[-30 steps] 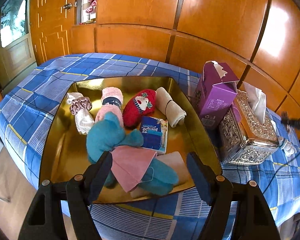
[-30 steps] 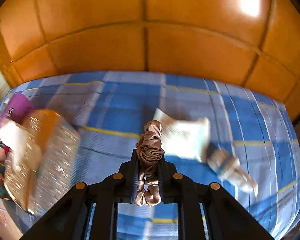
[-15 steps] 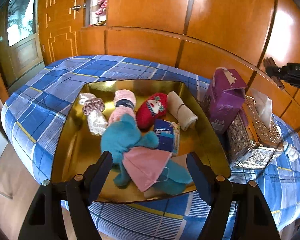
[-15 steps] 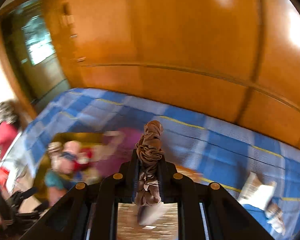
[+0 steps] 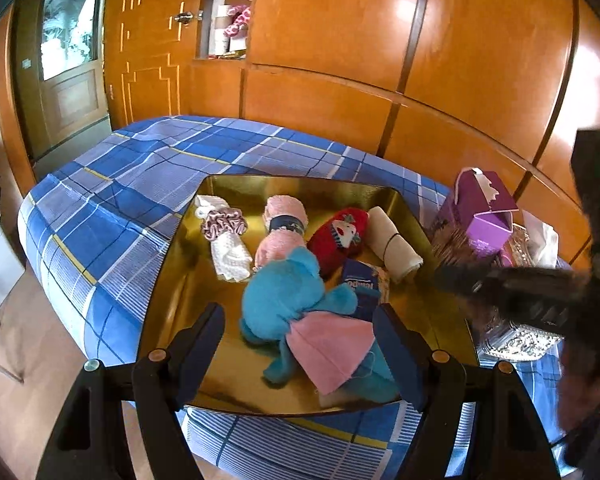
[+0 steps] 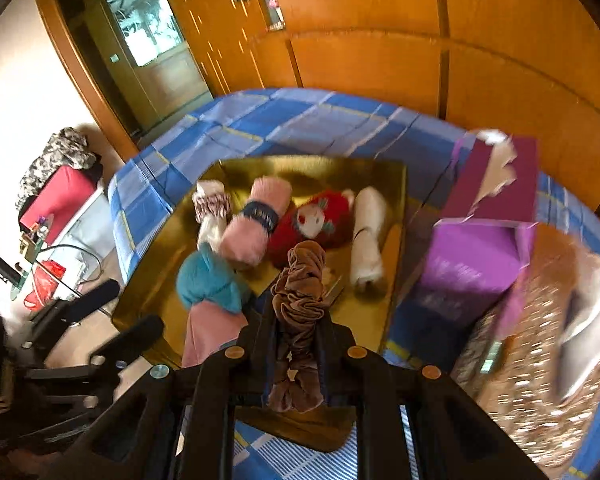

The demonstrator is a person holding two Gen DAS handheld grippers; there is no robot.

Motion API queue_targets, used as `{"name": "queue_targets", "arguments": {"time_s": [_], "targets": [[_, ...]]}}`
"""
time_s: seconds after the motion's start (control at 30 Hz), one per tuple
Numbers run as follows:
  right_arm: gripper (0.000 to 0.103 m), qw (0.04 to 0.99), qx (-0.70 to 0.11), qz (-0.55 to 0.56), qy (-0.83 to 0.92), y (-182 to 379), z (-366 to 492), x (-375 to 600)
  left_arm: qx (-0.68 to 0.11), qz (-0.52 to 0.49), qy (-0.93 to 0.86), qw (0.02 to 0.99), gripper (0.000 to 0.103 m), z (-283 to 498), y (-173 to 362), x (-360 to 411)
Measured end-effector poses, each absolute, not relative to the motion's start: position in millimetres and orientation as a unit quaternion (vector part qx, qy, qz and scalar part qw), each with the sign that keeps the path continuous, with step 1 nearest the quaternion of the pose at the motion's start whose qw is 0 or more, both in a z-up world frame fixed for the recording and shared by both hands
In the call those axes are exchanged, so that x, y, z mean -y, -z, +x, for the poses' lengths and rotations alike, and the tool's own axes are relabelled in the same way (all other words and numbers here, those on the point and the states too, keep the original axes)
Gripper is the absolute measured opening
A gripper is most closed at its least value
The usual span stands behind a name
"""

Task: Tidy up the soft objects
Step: 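Carry the brown satin scrunchie into the gold tray and open the right tool, then move both tools away from the tray back toward the items on the bed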

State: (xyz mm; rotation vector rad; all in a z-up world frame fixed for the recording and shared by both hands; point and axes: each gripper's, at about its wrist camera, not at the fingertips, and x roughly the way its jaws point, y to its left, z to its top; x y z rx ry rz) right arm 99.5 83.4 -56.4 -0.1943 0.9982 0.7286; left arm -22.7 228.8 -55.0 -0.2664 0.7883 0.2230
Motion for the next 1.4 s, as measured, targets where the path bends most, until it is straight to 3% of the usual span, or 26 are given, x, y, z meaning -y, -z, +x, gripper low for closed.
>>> {"name": "queue_targets", "arguments": {"time_s": [0.23, 0.5, 1.4], "targets": [[0.022, 0.81, -0.479, -0.136, -0.31, 87.0, 98.0, -98.1, -0.38, -0.127, -0.111, 0.909, 0.077, -22.9, 54.9, -230.4], [0.043, 0.82, -0.467, -0.147, -0.296, 88.7, 91.6, -91.8, -0.38, -0.12, -0.103, 0.911, 0.077, -22.3, 54.6, -224.1], [0.043, 0.901, -0.335, -0.115, -0.25, 26.8, 36.4, -25.9, -0.378, -0.087, -0.068, 0.919, 0.077, -22.1, 49.1, -190.1]]}}
